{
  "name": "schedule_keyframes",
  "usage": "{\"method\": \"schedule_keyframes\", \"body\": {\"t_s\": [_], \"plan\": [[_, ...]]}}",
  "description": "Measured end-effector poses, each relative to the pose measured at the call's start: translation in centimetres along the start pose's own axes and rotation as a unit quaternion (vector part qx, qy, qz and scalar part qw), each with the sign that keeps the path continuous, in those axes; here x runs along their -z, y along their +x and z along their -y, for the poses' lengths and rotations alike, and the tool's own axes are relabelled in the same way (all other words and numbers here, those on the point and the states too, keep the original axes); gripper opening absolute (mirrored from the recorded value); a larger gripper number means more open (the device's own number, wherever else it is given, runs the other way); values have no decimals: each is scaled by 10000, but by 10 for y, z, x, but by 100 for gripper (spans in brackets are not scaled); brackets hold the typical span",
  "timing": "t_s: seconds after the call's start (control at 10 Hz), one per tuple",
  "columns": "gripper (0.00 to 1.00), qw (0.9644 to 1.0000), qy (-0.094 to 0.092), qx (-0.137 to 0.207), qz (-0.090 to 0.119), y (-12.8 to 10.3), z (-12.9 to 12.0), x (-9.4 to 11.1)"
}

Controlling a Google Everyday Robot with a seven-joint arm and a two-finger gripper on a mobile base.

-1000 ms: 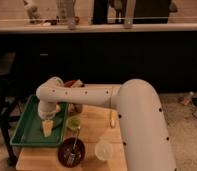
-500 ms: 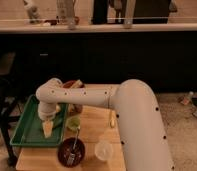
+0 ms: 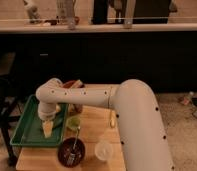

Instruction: Place pepper in table surface

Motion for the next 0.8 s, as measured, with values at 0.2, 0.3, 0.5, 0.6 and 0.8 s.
{"method": "schedule_keyframes", "body": {"t_s": [0.2,0.3,0.5,0.6,0.8], "plan": [[80,9999,77,-134,12,3,-4,-2],[80,9995,126,-302,18,13,-9,-4],[80,9982,202,-559,21,30,-14,-5],[80,9975,233,-662,21,39,-15,-5],[80,9970,212,-744,35,48,-13,-11]]}}
